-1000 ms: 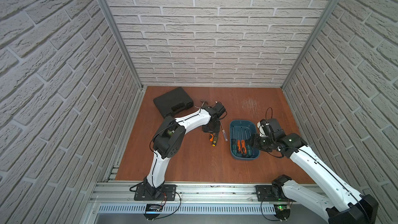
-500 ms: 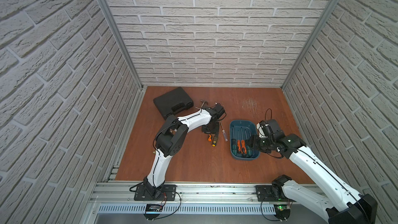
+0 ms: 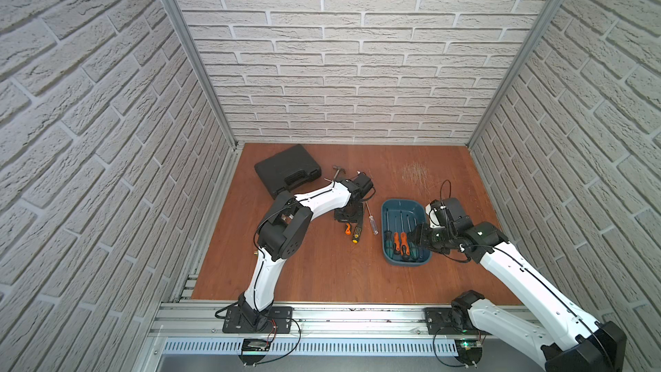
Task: Put the screwdriver on the desktop into the storage box
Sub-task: Pick up the screwdriver from the center of the board, then place the screwdriver in the storage box.
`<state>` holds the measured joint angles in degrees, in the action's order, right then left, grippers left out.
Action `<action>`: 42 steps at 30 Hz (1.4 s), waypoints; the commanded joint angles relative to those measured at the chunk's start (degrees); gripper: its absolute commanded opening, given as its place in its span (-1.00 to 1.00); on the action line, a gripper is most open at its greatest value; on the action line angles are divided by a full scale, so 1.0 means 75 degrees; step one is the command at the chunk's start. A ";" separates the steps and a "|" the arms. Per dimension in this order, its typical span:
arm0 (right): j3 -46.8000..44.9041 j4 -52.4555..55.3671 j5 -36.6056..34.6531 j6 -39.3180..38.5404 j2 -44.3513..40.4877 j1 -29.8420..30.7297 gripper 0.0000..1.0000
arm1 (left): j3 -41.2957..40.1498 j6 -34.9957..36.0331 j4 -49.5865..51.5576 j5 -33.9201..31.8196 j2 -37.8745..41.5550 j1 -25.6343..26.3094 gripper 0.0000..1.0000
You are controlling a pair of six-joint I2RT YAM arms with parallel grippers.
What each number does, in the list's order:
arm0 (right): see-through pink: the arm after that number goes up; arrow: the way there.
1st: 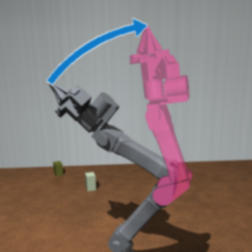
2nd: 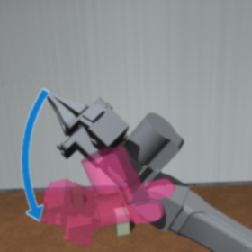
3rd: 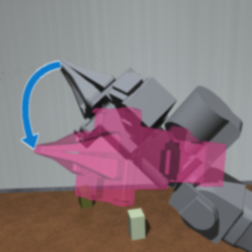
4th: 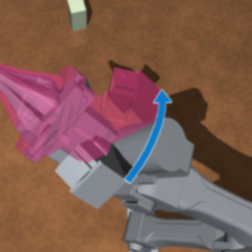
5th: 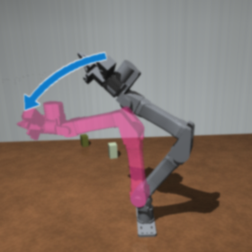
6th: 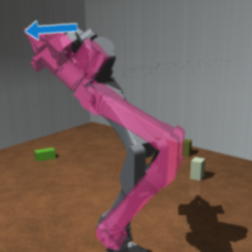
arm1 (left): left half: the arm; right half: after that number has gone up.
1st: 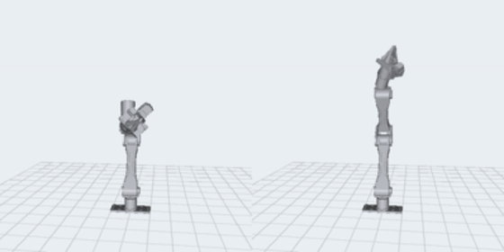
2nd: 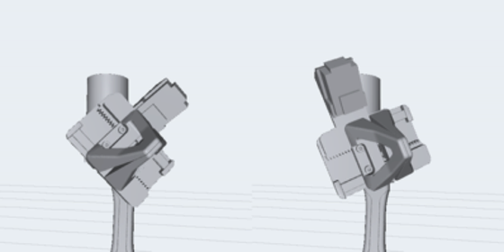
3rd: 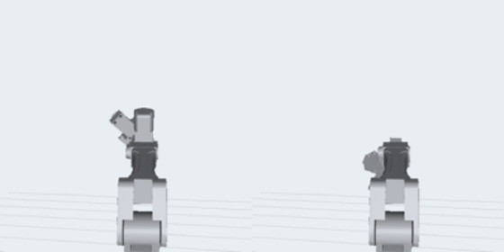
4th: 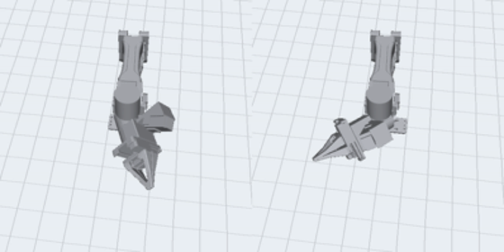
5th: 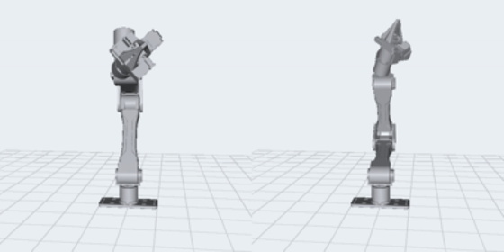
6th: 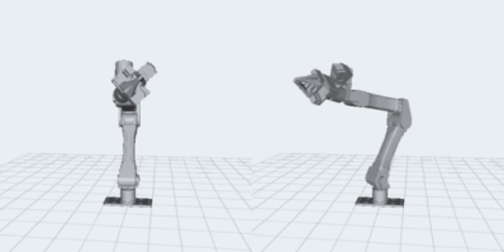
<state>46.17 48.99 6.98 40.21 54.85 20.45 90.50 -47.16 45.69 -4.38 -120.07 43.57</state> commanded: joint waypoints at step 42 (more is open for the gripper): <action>0.0385 0.1601 -0.1885 0.0499 -0.1430 -0.0909 0.11 | 0.3465 -0.2700 0.1209 -0.0834 -0.1177 0.2867 -0.72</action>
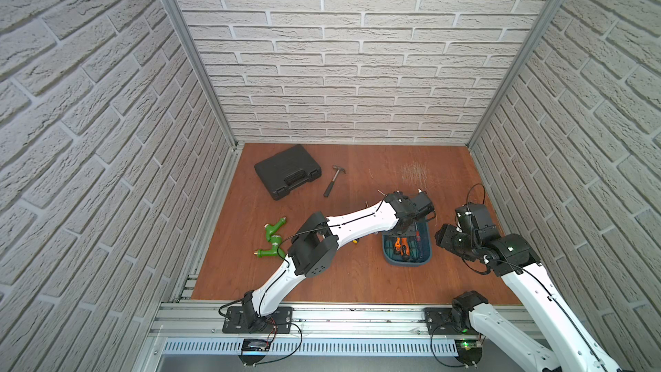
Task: Put the screwdriver on the desktop into the storage box
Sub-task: Place the screwdriver in the storage box.
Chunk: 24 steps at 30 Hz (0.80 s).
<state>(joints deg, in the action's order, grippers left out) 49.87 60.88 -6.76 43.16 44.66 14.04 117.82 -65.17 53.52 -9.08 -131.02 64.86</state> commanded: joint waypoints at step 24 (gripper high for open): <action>-0.0168 -0.0179 0.0209 0.0128 0.0097 -0.0056 0.15 | -0.0440 -0.0630 0.0140 0.0125 0.0247 0.0129 -0.17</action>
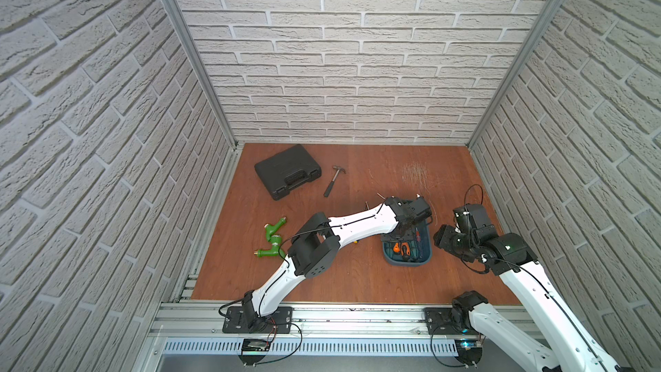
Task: Put the screwdriver on the desktop into the storage box
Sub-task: Place the screwdriver in the storage box.
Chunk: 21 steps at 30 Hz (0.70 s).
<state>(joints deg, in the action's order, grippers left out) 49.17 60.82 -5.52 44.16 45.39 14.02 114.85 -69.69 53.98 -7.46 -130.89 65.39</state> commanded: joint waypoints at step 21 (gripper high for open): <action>0.0846 -0.1187 0.0682 0.0098 0.1728 0.1480 0.10 | -0.4886 -0.1852 0.0090 -0.3683 0.5690 -0.0844 -0.12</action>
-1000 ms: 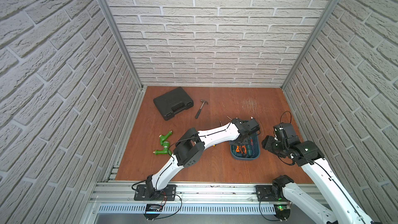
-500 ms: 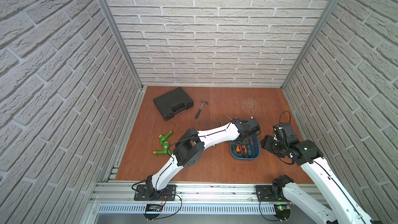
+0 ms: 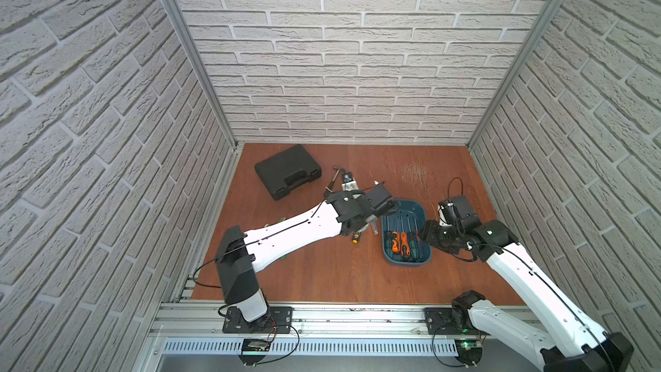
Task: Put the screwdriver on the desktop into the storage box
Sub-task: Place the screwdriver in the storage box, then pick up the screwdriver from the center of the board.
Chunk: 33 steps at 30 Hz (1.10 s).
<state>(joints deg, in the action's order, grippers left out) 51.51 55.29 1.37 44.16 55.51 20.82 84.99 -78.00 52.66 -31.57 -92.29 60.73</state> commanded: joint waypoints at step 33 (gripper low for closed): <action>0.4329 -0.1090 -0.0639 0.0926 0.7491 0.3213 0.16 | -0.4365 -0.3055 0.1574 -0.0900 0.4152 -0.0340 0.07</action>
<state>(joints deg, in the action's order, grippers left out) 82.46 47.90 -3.36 50.65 110.50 44.75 52.64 -100.22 62.78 -37.26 -61.19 57.89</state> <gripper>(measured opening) 0.585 0.534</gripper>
